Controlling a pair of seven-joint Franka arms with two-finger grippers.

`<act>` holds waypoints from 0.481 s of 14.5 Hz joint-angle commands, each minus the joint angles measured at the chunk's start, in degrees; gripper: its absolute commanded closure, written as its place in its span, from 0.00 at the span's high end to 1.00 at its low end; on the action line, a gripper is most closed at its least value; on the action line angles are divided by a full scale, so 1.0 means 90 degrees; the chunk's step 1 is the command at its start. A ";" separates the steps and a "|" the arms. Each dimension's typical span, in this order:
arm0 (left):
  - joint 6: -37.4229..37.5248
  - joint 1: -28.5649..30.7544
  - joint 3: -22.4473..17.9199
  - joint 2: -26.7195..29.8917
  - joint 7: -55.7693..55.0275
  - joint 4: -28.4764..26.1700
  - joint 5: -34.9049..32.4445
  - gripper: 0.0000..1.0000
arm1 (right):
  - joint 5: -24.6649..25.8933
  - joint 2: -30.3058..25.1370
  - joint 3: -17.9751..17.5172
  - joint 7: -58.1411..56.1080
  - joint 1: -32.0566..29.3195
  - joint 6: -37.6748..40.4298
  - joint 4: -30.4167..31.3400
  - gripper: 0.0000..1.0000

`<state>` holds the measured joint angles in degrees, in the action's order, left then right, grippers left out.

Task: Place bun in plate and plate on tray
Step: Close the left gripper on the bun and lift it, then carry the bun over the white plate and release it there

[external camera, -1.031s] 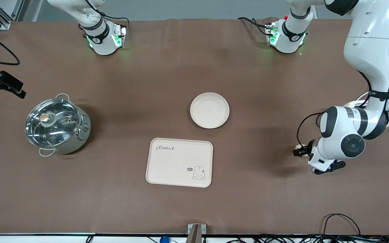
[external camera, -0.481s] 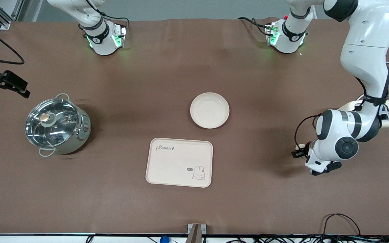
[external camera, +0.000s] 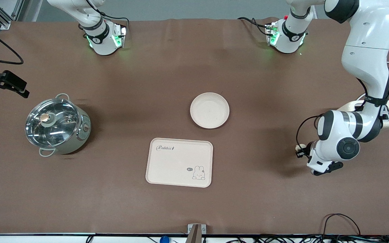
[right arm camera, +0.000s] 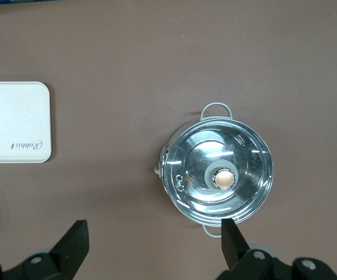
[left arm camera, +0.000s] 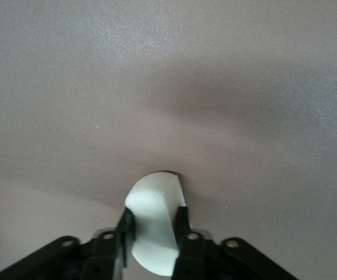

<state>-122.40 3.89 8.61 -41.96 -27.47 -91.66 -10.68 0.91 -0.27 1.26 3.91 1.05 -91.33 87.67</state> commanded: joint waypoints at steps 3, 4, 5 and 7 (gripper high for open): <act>-0.0111 -0.0022 0.0088 0.0003 -0.0170 0.0008 -0.0044 0.01 | 0.0016 -0.0087 -0.0023 0.0074 0.0020 -0.0018 0.0063 1.00; -0.0082 -0.0003 0.0108 0.0052 -0.0160 0.0008 -0.0044 0.01 | 0.0016 -0.0087 -0.0023 0.0064 0.0001 0.0001 0.0063 1.00; -0.0052 -0.0012 0.0185 0.0120 -0.0151 0.0008 -0.0044 0.00 | 0.0016 -0.0087 -0.0023 0.0064 0.0001 -0.0008 0.0063 1.00; 0.0132 -0.0022 0.0477 0.0276 -0.0412 0.0018 0.0005 0.00 | 0.0016 -0.0087 -0.0023 0.0064 0.0030 0.0011 0.0063 1.00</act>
<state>-122.63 3.86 10.67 -41.67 -28.55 -91.12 -10.67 0.91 -0.27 1.21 3.91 1.18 -91.42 87.66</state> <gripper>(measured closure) 0.934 0.000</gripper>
